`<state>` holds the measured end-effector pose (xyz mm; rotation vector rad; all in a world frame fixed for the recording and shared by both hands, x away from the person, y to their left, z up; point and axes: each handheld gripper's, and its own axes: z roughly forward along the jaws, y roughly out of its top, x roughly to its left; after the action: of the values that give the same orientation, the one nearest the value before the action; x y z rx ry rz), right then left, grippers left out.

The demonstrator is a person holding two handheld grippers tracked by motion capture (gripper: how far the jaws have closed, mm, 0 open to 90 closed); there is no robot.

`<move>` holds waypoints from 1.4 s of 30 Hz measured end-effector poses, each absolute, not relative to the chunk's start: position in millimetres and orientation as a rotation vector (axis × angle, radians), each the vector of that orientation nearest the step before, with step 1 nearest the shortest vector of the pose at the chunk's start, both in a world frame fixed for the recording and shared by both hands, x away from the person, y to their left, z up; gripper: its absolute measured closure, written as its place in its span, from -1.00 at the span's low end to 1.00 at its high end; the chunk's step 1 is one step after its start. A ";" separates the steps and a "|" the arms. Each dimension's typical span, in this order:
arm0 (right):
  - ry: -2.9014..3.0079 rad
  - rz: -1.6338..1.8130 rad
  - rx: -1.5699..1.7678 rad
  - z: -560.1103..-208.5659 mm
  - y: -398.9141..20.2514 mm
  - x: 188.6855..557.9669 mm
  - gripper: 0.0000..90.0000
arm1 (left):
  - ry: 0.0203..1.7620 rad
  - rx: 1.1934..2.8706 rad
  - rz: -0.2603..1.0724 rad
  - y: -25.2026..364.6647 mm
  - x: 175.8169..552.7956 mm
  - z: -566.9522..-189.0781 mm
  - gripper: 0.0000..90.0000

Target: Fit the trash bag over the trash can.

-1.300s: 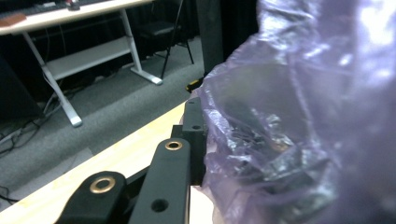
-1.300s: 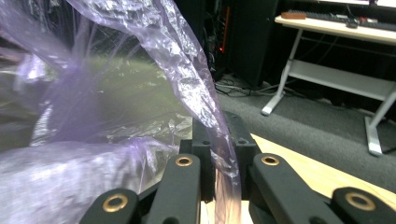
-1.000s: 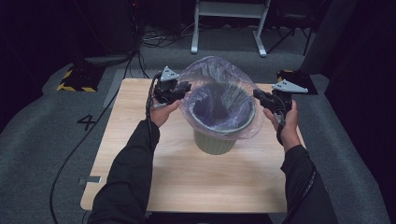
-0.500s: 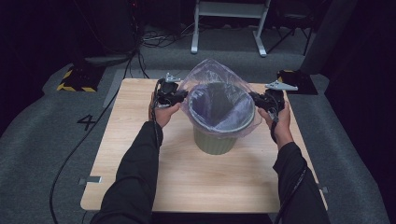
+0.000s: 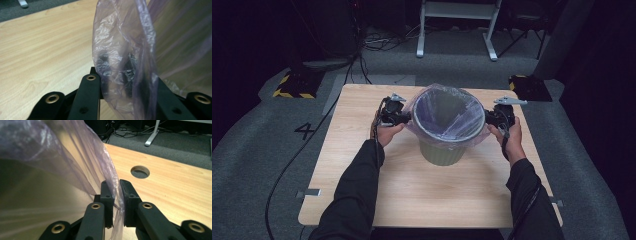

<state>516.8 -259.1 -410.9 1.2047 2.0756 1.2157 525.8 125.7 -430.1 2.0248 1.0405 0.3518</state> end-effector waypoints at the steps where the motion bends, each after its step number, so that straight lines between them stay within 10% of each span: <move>1: 2.077 1.207 1.205 -412.8 -259.7 515.8 0.78 | 1.042 2.032 0.345 127.8 524.2 -431.8 0.64; 6: 2.079 1.206 1.202 -417.7 -262.5 510.4 0.77 | 1.024 2.034 0.346 135.8 514.9 -433.5 0.54; 14: 1.980 1.196 1.162 -401.3 -275.4 500.5 0.31 | 1.093 1.792 0.408 164.7 494.9 -411.4 -0.30; 30: 1.942 1.173 1.054 -365.2 -301.3 478.9 -0.43 | 0.666 1.947 0.378 150.1 437.3 -385.4 -0.52; 36: 2.034 1.100 1.022 -365.7 -299.0 477.4 -0.23 | 0.562 2.044 0.344 133.8 429.2 -395.6 -0.40; 42: 2.150 1.108 0.931 -382.5 -288.0 472.6 0.68 | 0.508 2.138 0.418 121.9 424.8 -405.8 0.58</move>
<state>472.6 -288.0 -382.5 0.9310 2.1504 1.1079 424.8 121.9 -405.8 2.1384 0.5076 0.4180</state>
